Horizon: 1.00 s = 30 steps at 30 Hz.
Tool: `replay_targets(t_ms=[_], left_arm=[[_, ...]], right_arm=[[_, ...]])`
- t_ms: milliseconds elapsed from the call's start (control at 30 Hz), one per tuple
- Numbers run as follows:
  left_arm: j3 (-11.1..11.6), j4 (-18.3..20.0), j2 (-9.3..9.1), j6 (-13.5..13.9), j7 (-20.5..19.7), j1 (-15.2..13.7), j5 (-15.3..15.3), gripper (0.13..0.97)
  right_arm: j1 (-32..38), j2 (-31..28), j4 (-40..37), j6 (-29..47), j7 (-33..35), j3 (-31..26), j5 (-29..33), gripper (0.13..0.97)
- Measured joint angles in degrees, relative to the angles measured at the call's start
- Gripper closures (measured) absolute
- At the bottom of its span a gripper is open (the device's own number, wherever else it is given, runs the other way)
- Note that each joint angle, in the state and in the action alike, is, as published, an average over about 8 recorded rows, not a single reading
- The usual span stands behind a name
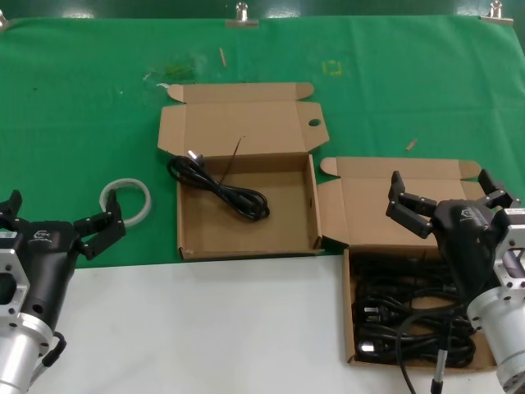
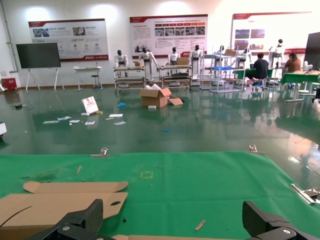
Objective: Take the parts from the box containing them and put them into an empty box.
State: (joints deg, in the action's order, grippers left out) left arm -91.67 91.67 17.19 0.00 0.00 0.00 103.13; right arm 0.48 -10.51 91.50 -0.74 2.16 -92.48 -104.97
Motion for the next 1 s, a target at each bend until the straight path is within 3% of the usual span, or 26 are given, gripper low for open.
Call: replay_targets(t_ms=[1000], left_arm=[[0.00,0.00,0.00,0.00,0.00,0.00,0.00,0.132]], right_arm=[[0.00,0.00,0.00,0.00,0.00,0.00,0.00,0.129]])
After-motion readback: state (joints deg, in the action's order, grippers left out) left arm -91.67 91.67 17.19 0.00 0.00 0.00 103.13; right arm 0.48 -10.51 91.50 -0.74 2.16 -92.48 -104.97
